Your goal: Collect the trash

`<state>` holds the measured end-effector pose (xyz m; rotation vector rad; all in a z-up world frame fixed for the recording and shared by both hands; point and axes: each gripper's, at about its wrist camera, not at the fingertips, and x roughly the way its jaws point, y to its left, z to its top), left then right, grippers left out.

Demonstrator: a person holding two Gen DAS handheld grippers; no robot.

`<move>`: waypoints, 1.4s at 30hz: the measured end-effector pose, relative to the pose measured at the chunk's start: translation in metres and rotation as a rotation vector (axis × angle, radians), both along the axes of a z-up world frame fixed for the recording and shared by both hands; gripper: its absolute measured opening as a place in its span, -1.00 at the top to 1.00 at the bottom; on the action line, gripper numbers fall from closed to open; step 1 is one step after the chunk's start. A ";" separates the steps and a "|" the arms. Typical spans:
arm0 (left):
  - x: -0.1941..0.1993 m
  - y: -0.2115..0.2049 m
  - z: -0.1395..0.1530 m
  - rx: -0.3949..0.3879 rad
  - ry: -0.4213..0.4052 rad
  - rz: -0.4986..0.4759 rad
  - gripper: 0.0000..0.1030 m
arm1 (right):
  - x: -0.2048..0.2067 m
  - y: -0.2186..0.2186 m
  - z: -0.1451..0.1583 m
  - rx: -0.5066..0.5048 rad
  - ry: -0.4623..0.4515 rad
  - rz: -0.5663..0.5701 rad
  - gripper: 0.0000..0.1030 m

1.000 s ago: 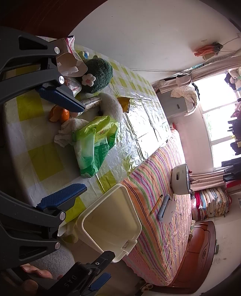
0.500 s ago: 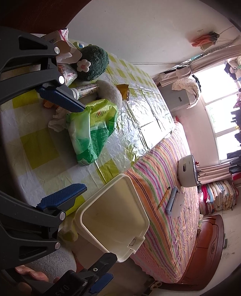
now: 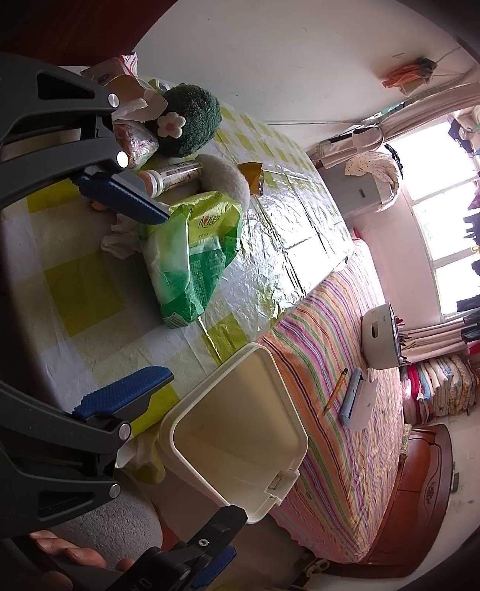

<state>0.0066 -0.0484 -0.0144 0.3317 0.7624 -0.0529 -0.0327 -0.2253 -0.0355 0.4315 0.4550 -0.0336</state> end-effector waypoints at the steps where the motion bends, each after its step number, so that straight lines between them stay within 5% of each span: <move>1: 0.000 0.002 -0.001 0.003 0.005 0.007 -0.50 | 0.000 0.001 0.000 -0.004 0.000 0.001 -0.88; 17: -0.010 0.046 -0.001 -0.046 -0.003 0.100 -0.50 | 0.005 0.033 0.008 -0.104 -0.013 0.095 -0.88; 29: -0.025 0.097 0.005 -0.111 -0.034 0.207 -0.50 | 0.028 0.092 0.033 -0.165 -0.098 0.376 -0.88; 38: -0.039 0.147 0.005 -0.164 -0.044 0.317 -0.50 | 0.068 0.157 0.050 -0.168 -0.089 0.610 -0.87; 42: -0.043 0.169 0.005 -0.184 -0.043 0.372 -0.50 | 0.085 0.192 0.047 -0.252 -0.057 0.667 -0.87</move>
